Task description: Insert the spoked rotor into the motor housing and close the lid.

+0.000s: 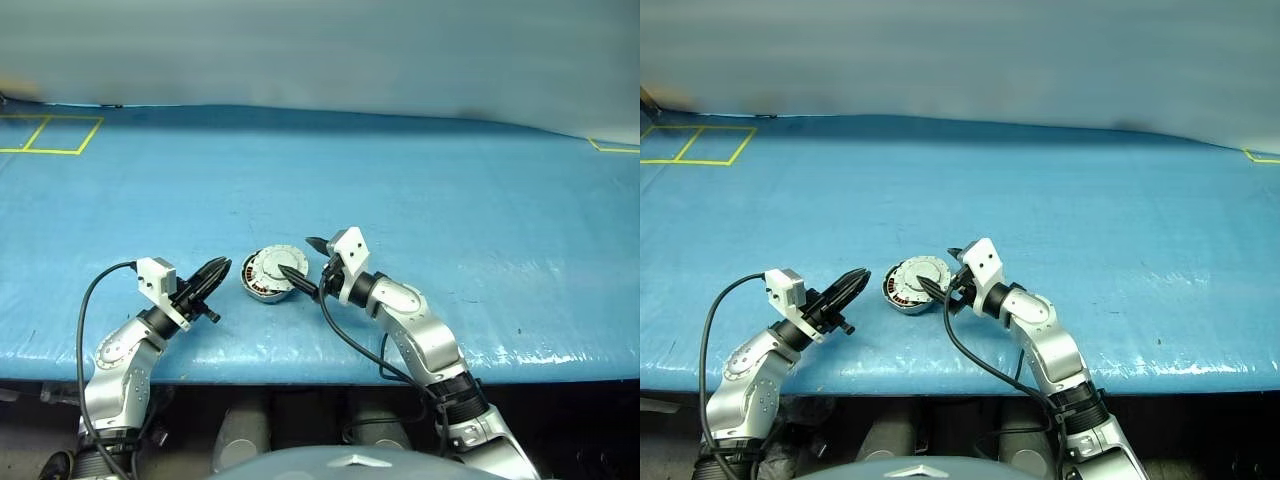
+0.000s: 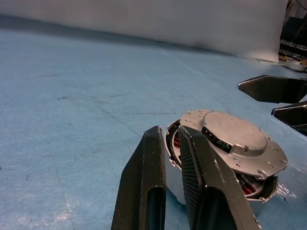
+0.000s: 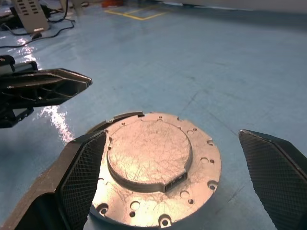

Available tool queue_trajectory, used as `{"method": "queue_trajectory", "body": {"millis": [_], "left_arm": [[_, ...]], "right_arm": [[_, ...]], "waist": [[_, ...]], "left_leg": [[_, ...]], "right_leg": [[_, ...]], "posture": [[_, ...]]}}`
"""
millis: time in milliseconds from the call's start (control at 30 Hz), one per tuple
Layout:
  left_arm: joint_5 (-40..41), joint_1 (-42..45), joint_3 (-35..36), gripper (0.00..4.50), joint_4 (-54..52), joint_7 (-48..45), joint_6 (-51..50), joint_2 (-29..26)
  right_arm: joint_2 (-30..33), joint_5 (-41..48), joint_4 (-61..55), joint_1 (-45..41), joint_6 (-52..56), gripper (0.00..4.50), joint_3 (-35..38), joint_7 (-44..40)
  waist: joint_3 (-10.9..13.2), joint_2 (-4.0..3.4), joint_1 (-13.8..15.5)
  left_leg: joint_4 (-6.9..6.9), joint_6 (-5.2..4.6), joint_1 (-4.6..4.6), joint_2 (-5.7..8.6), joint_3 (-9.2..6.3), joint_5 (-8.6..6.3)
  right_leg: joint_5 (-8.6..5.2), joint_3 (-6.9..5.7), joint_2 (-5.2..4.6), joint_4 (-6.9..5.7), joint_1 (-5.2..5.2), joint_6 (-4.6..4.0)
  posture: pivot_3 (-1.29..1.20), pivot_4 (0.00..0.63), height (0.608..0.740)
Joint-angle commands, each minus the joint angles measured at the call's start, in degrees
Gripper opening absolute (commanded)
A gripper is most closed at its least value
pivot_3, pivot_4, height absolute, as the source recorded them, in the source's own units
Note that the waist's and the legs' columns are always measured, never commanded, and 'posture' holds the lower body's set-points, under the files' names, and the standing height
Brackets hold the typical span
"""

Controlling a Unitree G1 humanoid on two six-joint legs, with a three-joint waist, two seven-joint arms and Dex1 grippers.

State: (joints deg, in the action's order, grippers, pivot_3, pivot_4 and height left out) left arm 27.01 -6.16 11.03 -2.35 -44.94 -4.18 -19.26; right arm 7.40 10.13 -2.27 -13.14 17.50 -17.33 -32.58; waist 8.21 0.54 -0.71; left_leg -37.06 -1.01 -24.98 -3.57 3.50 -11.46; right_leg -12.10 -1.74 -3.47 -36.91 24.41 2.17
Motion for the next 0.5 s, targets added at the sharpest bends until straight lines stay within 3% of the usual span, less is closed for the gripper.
{"method": "queue_trajectory", "body": {"millis": [33,500], "left_arm": [[-0.2,-1.4,0.1,0.56,-2.2,0.5,1.4,0.2],[-1.3,-4.1,0.2,0.56,-0.8,3.8,3.2,1.3]], "right_arm": [[-0.3,-0.9,0.7,-1.3,-1.5,4.48,-0.8,-0.5],[-2.4,-2.5,3.7,-2.9,-2.5,4.48,-3.7,-1.8]], "waist": [[0.0,0.0,0.0],[0.0,0.0,0.0]], "left_leg": [[0.01,0.0,-0.03,-0.01,0.01,0.0],[0.0,0.01,-0.07,-0.03,0.0,0.0]], "right_leg": [[0.0,0.0,0.01,0.0,0.04,-0.01],[-0.03,-0.01,0.02,0.01,0.07,0.04]], "posture": [[0.0,0.15,0.74],[0.0,0.15,0.74]]}}
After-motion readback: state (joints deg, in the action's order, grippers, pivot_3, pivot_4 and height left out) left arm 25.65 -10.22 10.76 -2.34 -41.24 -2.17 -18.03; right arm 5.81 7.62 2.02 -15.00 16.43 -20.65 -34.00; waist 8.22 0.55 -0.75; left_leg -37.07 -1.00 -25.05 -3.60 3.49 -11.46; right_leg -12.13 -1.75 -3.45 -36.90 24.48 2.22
